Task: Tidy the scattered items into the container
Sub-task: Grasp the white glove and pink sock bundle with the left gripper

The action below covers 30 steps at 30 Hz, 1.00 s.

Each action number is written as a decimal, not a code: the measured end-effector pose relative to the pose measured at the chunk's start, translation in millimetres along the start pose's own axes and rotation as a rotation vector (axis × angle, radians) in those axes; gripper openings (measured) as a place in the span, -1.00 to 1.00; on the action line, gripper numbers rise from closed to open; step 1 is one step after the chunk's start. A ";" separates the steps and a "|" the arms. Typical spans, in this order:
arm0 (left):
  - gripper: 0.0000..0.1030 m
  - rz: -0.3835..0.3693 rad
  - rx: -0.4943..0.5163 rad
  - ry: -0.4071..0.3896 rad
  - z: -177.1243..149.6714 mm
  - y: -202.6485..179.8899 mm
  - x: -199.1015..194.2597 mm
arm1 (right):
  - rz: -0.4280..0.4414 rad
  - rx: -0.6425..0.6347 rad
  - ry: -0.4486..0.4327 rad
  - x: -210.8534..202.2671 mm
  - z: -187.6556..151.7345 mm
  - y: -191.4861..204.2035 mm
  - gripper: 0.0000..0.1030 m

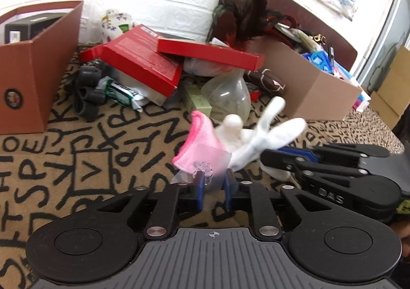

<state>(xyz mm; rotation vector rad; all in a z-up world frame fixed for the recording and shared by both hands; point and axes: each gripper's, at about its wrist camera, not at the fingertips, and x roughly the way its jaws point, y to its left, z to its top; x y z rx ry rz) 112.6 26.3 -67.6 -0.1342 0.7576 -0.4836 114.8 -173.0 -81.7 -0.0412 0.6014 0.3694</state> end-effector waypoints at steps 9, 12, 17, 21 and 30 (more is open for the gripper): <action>-1.00 0.097 -0.071 -0.022 -6.0 23.0 -19.4 | 0.065 -0.038 -0.011 -20.6 -2.7 16.4 -0.83; -0.54 0.078 -0.114 -0.009 -7.2 32.0 -16.0 | 0.060 -0.047 0.004 -18.3 -4.6 18.3 -0.82; -0.51 0.072 -0.102 -0.014 -5.4 29.7 -7.7 | 0.049 -0.048 0.014 -13.0 -6.1 19.8 -0.77; -0.51 0.069 -0.104 -0.014 -3.8 30.4 -2.7 | 0.049 -0.052 0.012 -10.3 -4.1 21.0 -0.51; -0.84 0.083 -0.128 -0.010 -1.5 36.9 -4.7 | 0.068 -0.068 0.024 -1.5 4.0 30.4 -0.81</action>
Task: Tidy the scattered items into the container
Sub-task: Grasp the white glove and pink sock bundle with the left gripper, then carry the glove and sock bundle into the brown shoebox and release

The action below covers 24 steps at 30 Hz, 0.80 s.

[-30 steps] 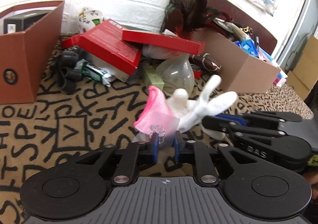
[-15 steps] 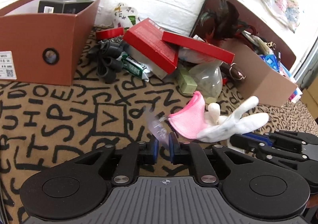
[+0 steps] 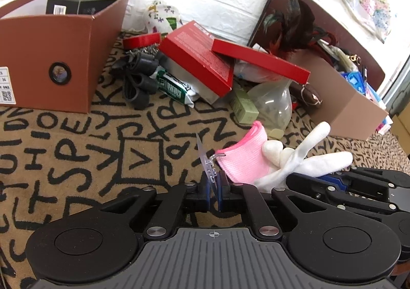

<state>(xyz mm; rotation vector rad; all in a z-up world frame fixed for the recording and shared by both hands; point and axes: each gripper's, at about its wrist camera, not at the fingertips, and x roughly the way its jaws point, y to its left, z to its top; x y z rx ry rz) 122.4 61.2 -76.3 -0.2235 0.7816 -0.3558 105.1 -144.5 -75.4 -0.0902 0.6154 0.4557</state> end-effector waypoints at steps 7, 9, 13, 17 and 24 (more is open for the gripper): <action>-0.94 -0.014 0.020 -0.041 4.3 -1.7 -19.3 | 0.022 -0.044 -0.053 -14.9 14.9 13.3 -0.82; -0.94 -0.014 0.028 -0.065 6.6 -2.9 -28.3 | 0.035 -0.055 -0.078 -19.9 23.2 17.9 -0.83; -0.94 -0.007 0.042 -0.103 13.2 -2.1 -47.0 | 0.072 -0.065 -0.139 -28.2 42.7 26.4 -0.84; -0.94 0.019 0.057 -0.145 25.3 2.9 -67.0 | 0.098 -0.112 -0.185 -32.9 62.0 39.4 -0.84; -0.94 0.106 0.087 -0.224 57.6 21.8 -102.8 | 0.130 -0.185 -0.276 -31.1 102.4 62.4 -0.84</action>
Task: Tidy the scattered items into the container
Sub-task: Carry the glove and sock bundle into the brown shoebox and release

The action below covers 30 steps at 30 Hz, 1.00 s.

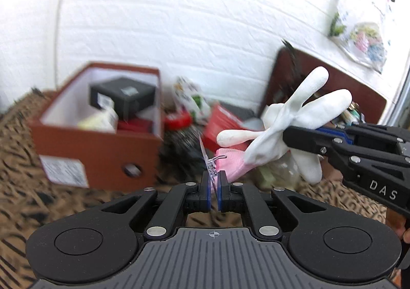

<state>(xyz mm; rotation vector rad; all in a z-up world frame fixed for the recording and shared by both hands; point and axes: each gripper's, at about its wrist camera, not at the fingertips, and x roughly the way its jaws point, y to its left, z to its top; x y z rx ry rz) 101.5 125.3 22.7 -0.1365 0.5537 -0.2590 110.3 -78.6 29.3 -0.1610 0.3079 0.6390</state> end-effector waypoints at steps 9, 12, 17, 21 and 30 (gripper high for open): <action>-0.94 0.071 -0.053 -0.050 54.7 53.2 1.5 | 0.017 -0.040 -0.051 53.2 53.3 7.7 -0.84; -0.94 0.088 -0.064 -0.033 64.9 71.3 14.0 | 0.008 -0.056 -0.043 78.9 64.5 11.1 -0.84; -0.94 0.111 -0.076 -0.009 76.7 99.5 41.1 | 0.021 -0.070 0.023 134.7 69.9 17.5 -0.83; -0.93 0.116 -0.087 0.037 78.7 122.9 66.4 | 0.030 -0.108 0.144 186.4 55.2 23.5 -0.83; -0.93 0.134 -0.087 0.119 91.3 163.7 117.5 | 0.026 -0.173 0.257 258.8 49.4 28.3 -0.83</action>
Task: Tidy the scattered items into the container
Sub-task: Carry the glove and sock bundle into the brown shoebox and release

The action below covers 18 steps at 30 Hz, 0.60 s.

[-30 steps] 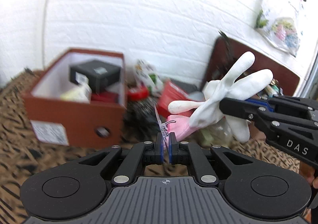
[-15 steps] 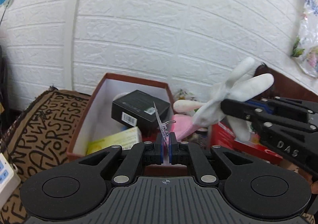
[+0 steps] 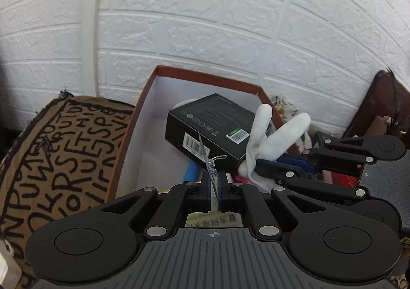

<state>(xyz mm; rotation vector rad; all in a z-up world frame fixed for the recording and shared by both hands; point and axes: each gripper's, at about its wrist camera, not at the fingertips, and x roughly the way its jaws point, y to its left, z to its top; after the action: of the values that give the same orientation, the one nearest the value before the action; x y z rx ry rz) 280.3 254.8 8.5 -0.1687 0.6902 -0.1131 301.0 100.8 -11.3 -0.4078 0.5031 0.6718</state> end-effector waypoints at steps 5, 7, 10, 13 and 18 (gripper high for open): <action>-0.93 0.042 0.006 0.014 14.5 14.2 19.7 | 0.000 -0.016 0.029 29.9 15.9 -6.8 -0.83; -0.93 0.053 0.016 0.020 18.6 16.0 24.6 | 0.002 -0.007 0.030 38.5 23.0 -10.7 -0.83; -0.82 0.072 0.036 0.011 23.0 14.6 26.4 | 0.031 0.021 0.031 46.4 33.0 -16.0 -0.83; -0.54 0.069 0.033 0.011 23.1 14.2 25.7 | 0.030 0.009 0.044 48.0 36.3 -14.6 -0.82; 0.15 0.109 0.070 -0.012 17.1 3.4 11.7 | 0.020 -0.003 0.054 40.9 31.9 -14.3 -0.61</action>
<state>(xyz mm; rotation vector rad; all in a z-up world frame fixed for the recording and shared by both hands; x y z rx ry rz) 300.4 258.3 13.5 -0.0643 0.6813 -0.0320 348.0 126.6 -5.7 -0.4246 0.5580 0.6822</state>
